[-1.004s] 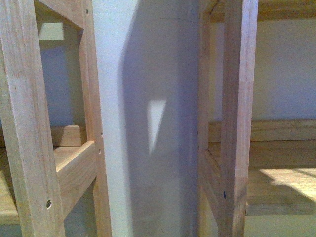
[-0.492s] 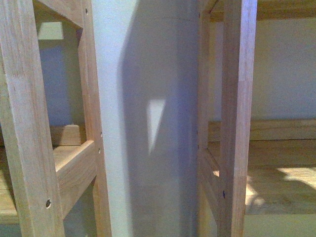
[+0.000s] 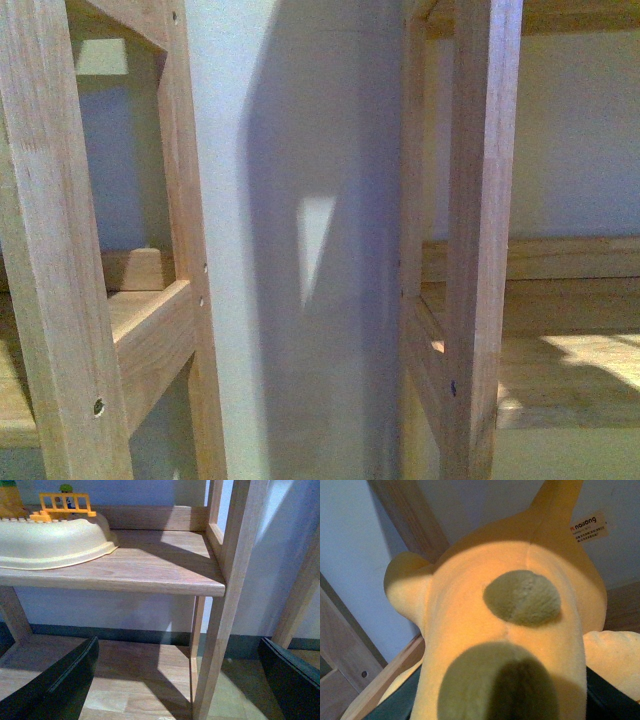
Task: Put away toys
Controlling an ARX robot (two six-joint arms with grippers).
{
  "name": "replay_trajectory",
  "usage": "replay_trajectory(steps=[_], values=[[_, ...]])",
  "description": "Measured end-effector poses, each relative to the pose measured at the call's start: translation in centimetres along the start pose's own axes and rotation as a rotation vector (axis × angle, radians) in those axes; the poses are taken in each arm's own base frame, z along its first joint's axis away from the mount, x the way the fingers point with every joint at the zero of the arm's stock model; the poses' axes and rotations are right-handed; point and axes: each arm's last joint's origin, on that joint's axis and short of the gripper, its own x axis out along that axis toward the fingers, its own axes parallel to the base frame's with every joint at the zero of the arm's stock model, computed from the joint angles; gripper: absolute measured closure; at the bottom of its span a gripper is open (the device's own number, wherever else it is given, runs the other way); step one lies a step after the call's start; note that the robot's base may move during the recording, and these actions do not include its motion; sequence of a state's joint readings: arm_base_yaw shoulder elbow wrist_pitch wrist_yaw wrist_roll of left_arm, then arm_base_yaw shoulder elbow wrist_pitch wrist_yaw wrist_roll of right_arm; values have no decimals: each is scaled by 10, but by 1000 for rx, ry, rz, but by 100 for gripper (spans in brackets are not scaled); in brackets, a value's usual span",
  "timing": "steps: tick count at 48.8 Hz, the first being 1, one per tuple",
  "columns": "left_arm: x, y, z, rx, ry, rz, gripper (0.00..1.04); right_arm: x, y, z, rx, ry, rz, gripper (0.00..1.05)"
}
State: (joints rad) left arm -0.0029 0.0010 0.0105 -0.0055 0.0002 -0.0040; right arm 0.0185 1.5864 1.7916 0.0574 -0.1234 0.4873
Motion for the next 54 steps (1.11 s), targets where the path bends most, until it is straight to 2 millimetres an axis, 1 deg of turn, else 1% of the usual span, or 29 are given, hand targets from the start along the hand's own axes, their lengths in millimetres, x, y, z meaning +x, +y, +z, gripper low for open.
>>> replay_trajectory(steps=[6, 13, 15, 25, 32, 36, 41, 43, 44, 46, 49, 52, 54], values=[[0, 0, 0, 0, 0, 0, 6, -7, 1, 2, -16, -17, 5, 27], [0, 0, 0, 0, 0, 0, 6, -22, 3, 7, -38, -40, 13, 9], [0, 0, 0, 0, 0, 0, 6, -26, 4, 9, -42, -47, 15, 5], [0, 0, 0, 0, 0, 0, 6, -63, 14, 25, -65, -107, 69, 6], [0, 0, 0, 0, 0, 0, 6, -91, 23, 31, -96, -143, 97, 6], [0, 0, 0, 0, 0, 0, 6, -115, 28, 34, -137, -164, 104, 6], [0, 0, 0, 0, 0, 0, 6, -158, 34, 31, -230, -197, 91, 6], [0, 0, 0, 0, 0, 0, 6, -171, 34, 28, -260, -199, 88, 6], [0, 0, 0, 0, 0, 0, 6, -181, 34, 25, -275, -201, 84, 6], [0, 0, 0, 0, 0, 0, 6, -194, 32, 20, -294, -198, 83, 6], [0, 0, 0, 0, 0, 0, 6, -210, 29, 12, -304, -189, 81, 6], [0, 0, 0, 0, 1, 0, 6, -230, 23, -2, -309, -175, 71, 6], [0, 0, 0, 0, 0, 0, 6, -245, 17, -15, -308, -164, 55, 6]])
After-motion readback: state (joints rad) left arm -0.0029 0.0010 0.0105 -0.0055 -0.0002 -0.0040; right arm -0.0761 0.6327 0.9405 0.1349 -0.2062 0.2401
